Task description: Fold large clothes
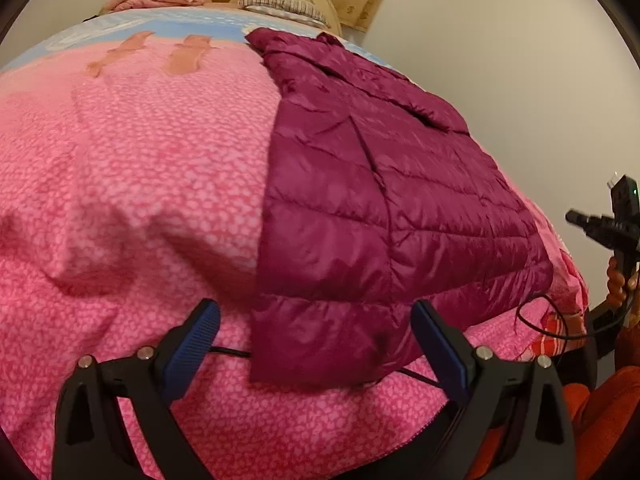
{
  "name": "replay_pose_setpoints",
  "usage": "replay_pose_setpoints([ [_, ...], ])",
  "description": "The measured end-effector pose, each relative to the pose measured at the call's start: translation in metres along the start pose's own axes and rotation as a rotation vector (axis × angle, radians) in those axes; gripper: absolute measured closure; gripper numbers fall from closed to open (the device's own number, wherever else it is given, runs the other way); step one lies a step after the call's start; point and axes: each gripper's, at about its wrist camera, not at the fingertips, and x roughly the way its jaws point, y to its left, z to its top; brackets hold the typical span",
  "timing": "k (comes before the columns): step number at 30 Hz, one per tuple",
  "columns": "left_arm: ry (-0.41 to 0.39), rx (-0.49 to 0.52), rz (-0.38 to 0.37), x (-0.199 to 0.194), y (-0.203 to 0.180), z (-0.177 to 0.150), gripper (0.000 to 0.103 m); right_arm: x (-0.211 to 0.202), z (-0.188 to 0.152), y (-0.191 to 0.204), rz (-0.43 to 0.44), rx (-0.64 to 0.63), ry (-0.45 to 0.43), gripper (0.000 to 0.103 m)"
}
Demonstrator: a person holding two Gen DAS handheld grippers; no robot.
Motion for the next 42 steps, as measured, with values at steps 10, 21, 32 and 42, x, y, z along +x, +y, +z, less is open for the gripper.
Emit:
replay_pose_setpoints([
  [10,0.019,0.007,-0.037,0.006,-0.001,-0.001,0.006,0.031,-0.042,-0.02,-0.043,0.012,0.098,0.034],
  [21,0.054,-0.014,-0.118,0.018,-0.003,-0.004,0.085,0.065,-0.054,-0.02,-0.071,-0.052,0.22,0.095],
  [32,-0.108,0.061,-0.194,-0.047,-0.042,0.058,0.093,0.013,0.001,0.005,0.207,0.01,0.063,0.1],
  [42,-0.141,-0.045,-0.091,-0.03,-0.031,0.182,0.093,0.025,0.11,0.005,0.218,0.085,-0.09,0.1],
])
